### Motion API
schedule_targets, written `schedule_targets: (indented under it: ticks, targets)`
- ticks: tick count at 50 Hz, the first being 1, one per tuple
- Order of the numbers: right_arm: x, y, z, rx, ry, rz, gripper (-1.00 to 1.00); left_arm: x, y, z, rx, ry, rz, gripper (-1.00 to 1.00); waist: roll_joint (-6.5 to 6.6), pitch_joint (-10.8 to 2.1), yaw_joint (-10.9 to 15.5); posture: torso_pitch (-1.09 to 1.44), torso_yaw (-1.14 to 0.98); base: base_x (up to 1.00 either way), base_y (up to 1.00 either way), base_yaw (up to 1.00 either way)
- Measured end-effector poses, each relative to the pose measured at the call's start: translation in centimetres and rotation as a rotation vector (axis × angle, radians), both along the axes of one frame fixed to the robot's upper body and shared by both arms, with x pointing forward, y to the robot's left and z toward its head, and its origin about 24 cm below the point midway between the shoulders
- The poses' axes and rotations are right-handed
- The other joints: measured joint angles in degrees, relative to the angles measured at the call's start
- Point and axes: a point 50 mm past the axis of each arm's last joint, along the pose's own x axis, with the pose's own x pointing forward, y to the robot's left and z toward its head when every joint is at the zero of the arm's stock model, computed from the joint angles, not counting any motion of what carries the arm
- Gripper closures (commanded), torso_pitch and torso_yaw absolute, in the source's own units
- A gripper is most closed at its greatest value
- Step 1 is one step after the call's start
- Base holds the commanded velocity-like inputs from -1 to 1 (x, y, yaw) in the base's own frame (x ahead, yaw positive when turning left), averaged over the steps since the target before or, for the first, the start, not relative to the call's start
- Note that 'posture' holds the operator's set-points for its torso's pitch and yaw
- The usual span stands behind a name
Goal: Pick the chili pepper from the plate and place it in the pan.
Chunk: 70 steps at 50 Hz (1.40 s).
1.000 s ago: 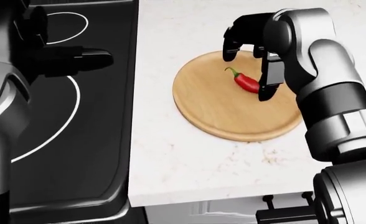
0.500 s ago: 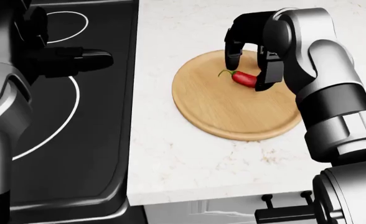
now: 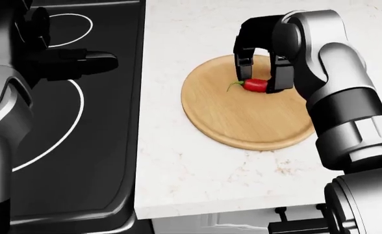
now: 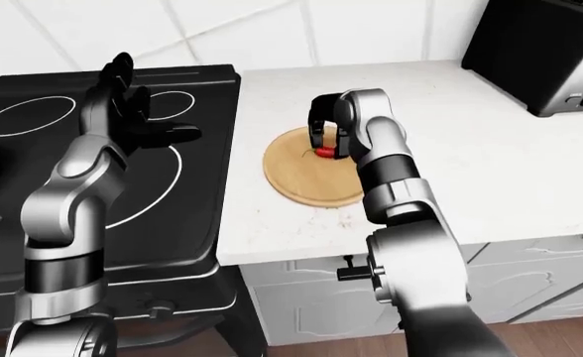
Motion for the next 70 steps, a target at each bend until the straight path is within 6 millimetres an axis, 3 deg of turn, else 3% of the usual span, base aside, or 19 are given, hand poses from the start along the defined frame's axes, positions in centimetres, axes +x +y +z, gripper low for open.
schedule_targets:
  ticks: [8, 13, 18, 28, 42, 70]
  targets:
    - [-0.1, 0.1, -0.3, -0.016, -0.019, 0.002, 0.48, 0.0, 0.0, -0.1, 0.001, 0.002, 0.002, -1.0, -0.08, -0.1, 0.04, 0.0, 0.0, 0.0, 0.0, 0.0]
    - [-0.1, 0.1, -0.5, -0.021, -0.018, 0.004, 0.62, 0.0, 0.0, 0.0, 0.002, -0.002, 0.002, -1.0, -0.08, -0.19, 0.06, 0.0, 0.0, 0.0, 0.0, 0.0]
    - [-0.1, 0.1, -0.5, -0.017, -0.012, 0.003, 1.0, 0.0, 0.0, -0.1, 0.002, -0.001, 0.001, -1.0, -0.03, -0.11, 0.1, 0.0, 0.0, 0.0, 0.0, 0.0]
    - [-0.1, 0.1, -1.1, -0.024, 0.023, 0.008, 1.0, 0.1, 0.0, -0.1, 0.002, 0.001, 0.0, -1.0, 0.06, 0.2, -0.02, 0.0, 0.0, 0.0, 0.0, 0.0]
    - [-0.2, 0.0, 0.0, -0.021, 0.009, -0.003, 1.0, 0.0, 0.0, -0.1, 0.002, 0.0, -0.001, -1.0, 0.21, 0.43, -0.09, 0.0, 0.0, 0.0, 0.0, 0.0]
    - [-0.4, 0.3, 5.7, 0.006, -0.072, -0.012, 1.0, -0.1, -0.1, 0.1, 0.002, -0.005, -0.004, -1.0, 0.33, 0.71, -0.19, 0.0, 0.0, 0.0, 0.0, 0.0]
